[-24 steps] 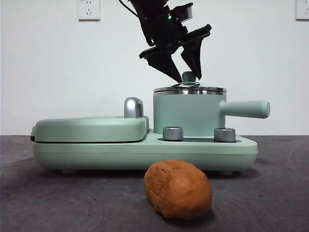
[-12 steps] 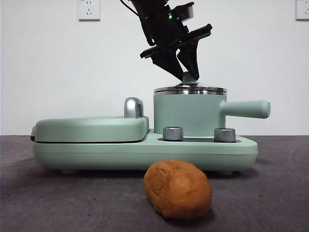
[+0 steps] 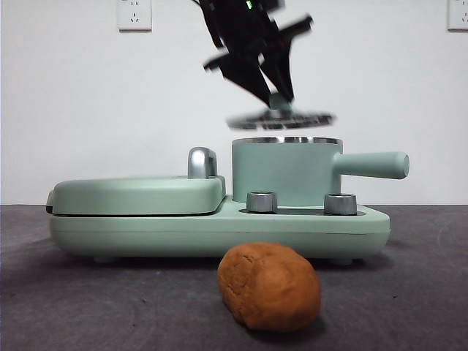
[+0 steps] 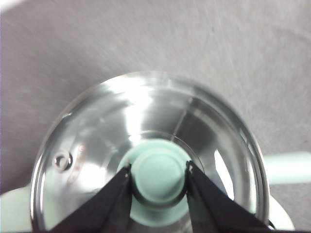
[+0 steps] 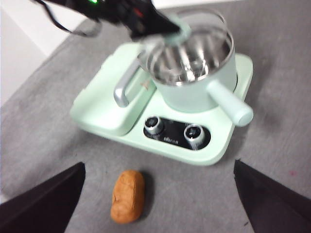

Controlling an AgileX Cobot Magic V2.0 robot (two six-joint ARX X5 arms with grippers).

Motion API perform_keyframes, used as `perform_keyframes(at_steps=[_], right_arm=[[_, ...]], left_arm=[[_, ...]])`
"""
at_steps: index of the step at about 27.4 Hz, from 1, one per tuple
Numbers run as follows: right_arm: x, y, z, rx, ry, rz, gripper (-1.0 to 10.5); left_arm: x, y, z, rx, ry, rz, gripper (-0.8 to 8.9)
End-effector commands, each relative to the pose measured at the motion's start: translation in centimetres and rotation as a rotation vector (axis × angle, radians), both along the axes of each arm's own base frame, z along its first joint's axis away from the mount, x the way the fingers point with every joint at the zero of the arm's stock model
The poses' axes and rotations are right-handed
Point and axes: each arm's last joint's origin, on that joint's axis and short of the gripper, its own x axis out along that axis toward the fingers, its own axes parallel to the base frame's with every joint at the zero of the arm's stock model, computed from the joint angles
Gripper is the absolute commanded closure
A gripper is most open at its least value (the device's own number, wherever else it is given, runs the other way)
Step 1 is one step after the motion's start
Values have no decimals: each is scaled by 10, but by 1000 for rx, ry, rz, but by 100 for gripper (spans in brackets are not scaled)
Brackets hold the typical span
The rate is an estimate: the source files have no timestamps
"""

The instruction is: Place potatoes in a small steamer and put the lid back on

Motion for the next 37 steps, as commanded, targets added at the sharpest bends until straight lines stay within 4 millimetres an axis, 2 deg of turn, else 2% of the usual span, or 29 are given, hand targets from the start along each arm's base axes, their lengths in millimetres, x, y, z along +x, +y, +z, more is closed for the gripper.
perform_keyframes(at_steps=[1, 6, 10, 20, 28, 37], right_arm=[[9, 3, 6, 2, 32, 17, 459], [40, 24, 2, -49, 189, 88, 459], [65, 64, -17, -158, 333, 152, 459], [93, 148, -63, -315, 421, 208, 459], [103, 190, -104, -393, 506, 266, 459], [110, 214, -143, -471, 582, 294, 459]], left_arm=[[-11, 16, 43, -72, -104, 8, 762], [-17, 52, 67, -68, -110, 65, 762], [-16, 84, 78, -50, -91, 135, 762], [-4, 134, 81, -22, -54, 261, 763], [4, 159, 80, -15, -44, 330, 763], [9, 174, 80, -15, -44, 369, 763]])
